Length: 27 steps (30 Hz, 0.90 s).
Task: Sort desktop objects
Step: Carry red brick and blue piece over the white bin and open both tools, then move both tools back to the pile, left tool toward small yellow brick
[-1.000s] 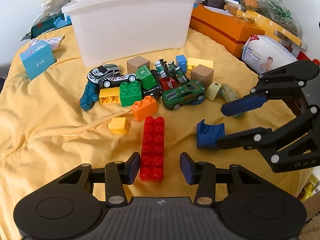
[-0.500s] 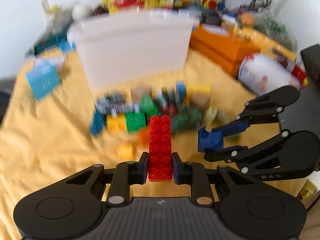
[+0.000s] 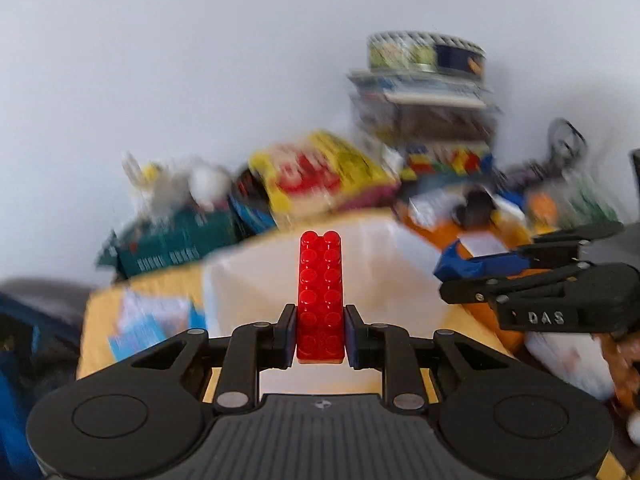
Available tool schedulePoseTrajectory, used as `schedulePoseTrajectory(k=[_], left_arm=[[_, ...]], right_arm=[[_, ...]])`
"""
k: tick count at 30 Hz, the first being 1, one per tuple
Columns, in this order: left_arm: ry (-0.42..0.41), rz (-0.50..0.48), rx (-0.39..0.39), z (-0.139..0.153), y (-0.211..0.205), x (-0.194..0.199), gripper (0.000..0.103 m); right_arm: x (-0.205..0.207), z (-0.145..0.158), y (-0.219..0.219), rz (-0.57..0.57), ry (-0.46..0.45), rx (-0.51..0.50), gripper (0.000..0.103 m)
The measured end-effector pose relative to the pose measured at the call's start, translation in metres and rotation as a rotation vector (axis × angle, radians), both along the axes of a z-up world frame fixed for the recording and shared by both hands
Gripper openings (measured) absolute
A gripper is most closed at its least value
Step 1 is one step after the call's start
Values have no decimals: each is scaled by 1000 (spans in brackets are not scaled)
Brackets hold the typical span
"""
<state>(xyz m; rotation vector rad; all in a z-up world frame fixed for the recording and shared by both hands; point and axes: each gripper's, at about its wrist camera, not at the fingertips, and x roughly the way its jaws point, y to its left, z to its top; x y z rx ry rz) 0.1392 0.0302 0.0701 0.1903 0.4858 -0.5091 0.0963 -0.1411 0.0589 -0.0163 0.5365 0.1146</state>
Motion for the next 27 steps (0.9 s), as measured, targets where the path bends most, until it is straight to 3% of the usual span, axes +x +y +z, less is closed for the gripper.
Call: schedulePoseTrajectory(k=[2, 6, 9, 14, 16, 19, 22, 27], left_arm=[[-42, 24, -15, 13, -4, 18, 27], [-55, 72, -15, 18, -17, 54, 27], [4, 102, -14, 3, -25, 78, 27], [82, 126, 55, -32, -32, 95, 28], [91, 137, 62, -37, -30, 92, 30], [78, 122, 30, -33, -23, 80, 47], [59, 117, 1, -22, -16, 65, 48], [45, 94, -63, -11, -1, 28, 66]], right_arm=[[19, 11, 5, -27, -24, -9, 39], [59, 16, 3, -83, 12, 48, 39], [75, 4, 6, -116, 41, 9, 39], [95, -29, 6, -141, 145, -12, 40], [95, -36, 5, -140, 172, -6, 41], [85, -31, 5, -134, 133, 1, 47], [71, -20, 4, -130, 93, 20, 48], [44, -5, 2, -107, 45, 46, 54]])
